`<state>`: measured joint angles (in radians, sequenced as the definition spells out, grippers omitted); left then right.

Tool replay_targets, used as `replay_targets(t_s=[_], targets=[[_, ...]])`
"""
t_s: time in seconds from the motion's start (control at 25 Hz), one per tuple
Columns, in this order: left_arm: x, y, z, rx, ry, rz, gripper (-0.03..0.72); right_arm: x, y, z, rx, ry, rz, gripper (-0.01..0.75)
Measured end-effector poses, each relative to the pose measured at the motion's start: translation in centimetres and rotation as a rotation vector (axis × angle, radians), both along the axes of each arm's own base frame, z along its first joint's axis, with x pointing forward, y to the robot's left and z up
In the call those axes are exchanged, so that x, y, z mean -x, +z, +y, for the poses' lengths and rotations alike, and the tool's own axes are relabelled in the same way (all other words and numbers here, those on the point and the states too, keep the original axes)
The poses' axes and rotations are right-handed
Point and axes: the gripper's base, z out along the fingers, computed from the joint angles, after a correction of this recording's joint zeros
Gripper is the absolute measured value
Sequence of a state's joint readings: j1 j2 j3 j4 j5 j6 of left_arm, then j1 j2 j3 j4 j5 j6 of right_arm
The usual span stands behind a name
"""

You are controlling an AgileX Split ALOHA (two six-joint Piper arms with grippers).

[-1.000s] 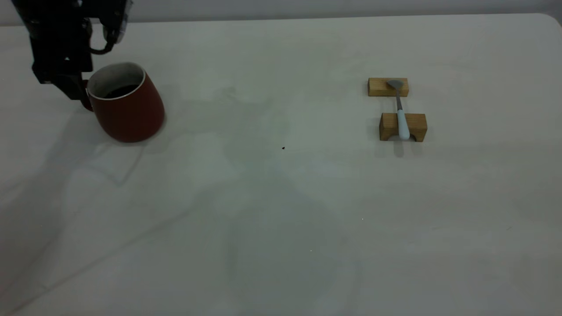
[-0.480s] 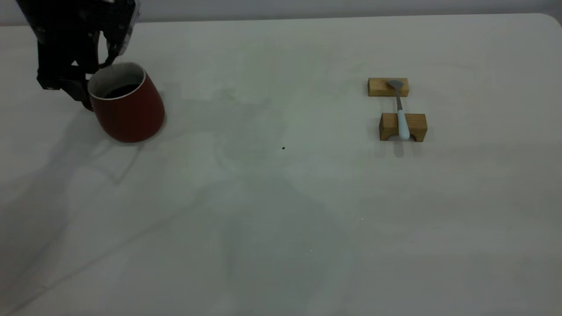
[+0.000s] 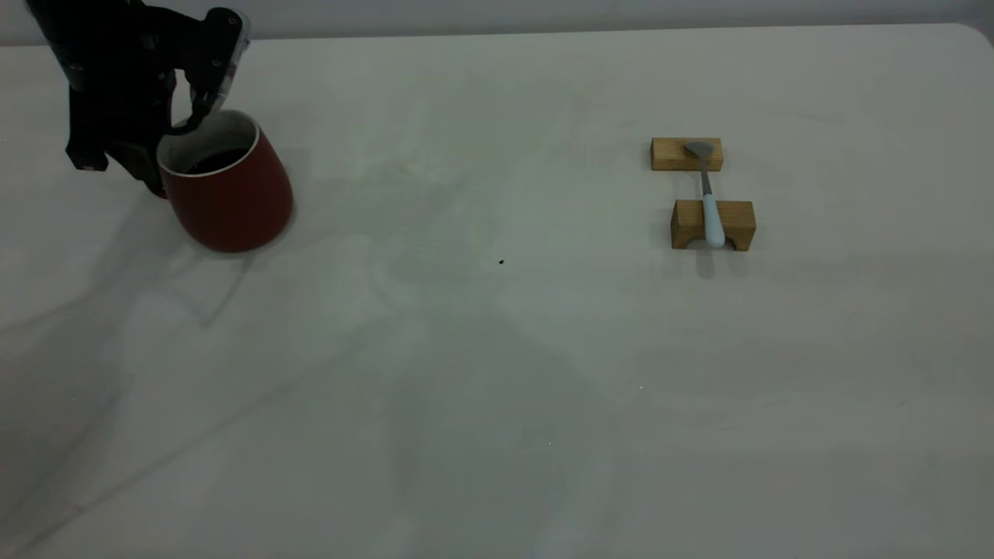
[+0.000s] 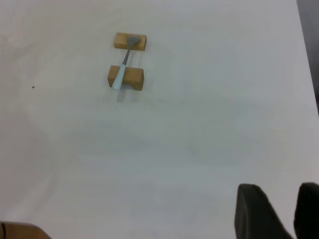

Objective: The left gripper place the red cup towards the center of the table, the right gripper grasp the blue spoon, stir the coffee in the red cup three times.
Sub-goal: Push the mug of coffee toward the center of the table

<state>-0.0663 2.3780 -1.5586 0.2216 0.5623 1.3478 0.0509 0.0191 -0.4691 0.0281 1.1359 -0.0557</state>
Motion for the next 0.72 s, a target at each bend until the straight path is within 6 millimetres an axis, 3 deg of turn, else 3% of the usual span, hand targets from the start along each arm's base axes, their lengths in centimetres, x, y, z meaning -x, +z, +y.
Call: replay_targets(t_s=[0.12, 0.4, 0.72], targets=[[0.1, 0.0, 0.0, -0.003, 0.005, 0.016, 0.226, 0.0, 0.0, 0.0, 0.000, 0.000, 0.000, 0.237], [0.5, 0.0, -0.9, -0.006, 0.057, 0.039, 0.216, 0.0, 0.0, 0.0, 0.000, 0.000, 0.000, 0.237], [1.1, 0.2, -5.7, -0.007, -0.020, 0.044, 0.216, 0.0, 0.0, 0.0, 0.000, 0.000, 0.000, 0.237]])
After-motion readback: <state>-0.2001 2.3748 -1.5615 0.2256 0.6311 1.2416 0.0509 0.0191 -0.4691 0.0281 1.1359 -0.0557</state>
